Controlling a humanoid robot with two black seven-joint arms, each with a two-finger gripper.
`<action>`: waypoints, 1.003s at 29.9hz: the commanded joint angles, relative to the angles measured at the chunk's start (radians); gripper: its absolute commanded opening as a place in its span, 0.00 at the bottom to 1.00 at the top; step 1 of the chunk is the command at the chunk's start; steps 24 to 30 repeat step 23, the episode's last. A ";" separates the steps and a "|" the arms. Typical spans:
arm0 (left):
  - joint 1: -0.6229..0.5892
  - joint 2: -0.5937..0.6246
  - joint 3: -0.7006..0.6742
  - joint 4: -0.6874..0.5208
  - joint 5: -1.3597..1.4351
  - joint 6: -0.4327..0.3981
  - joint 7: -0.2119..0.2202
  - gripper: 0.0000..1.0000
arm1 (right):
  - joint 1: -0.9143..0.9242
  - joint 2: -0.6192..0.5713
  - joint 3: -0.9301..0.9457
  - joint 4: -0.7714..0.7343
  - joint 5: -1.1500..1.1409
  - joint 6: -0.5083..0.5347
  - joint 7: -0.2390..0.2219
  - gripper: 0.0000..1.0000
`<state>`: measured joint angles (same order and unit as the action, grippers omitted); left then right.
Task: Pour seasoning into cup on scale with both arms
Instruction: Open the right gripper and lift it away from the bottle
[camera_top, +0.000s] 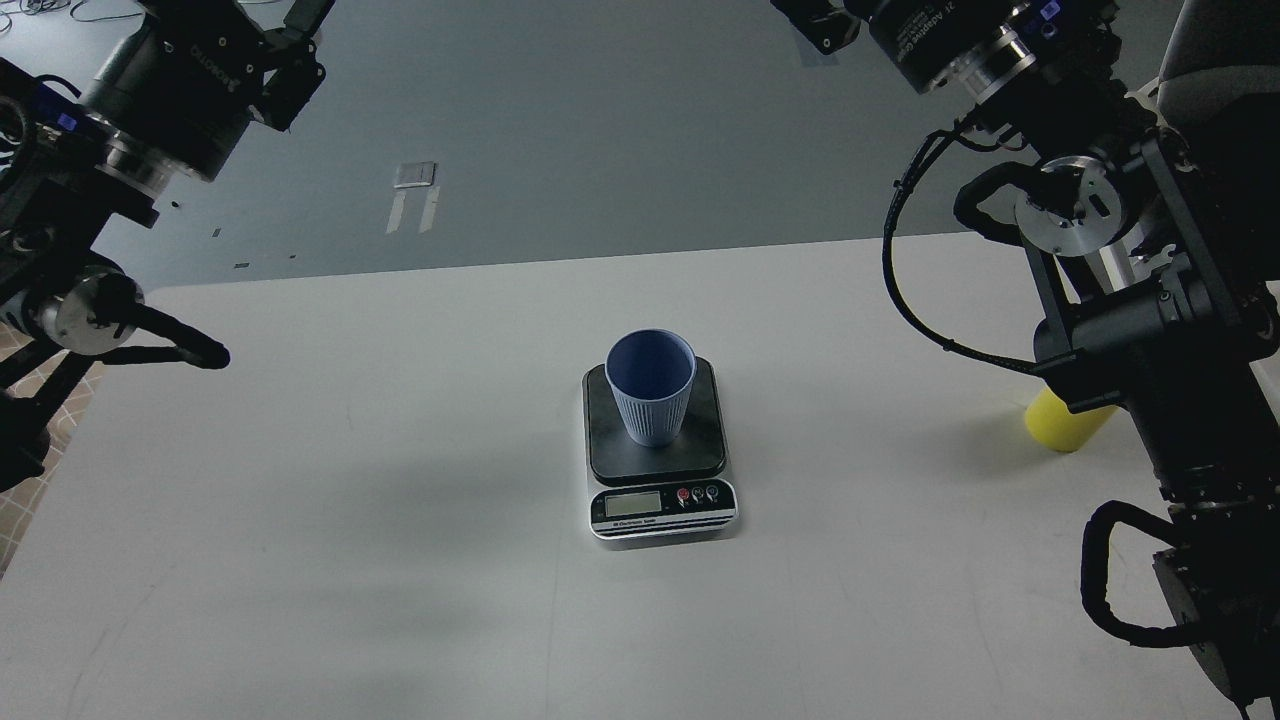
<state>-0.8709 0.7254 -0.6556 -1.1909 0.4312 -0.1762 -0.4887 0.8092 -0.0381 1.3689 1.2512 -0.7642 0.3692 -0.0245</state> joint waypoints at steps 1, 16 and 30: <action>-0.040 -0.134 -0.001 0.103 -0.006 -0.016 0.000 0.98 | 0.002 0.003 0.002 0.005 -0.001 0.002 0.001 0.99; -0.076 -0.330 -0.030 0.241 -0.005 -0.045 0.000 0.98 | -0.038 -0.019 0.019 0.007 -0.018 -0.009 0.054 0.99; -0.074 -0.328 -0.019 0.243 0.000 -0.045 0.000 0.98 | -0.050 -0.020 0.059 0.043 -0.003 -0.004 0.058 0.99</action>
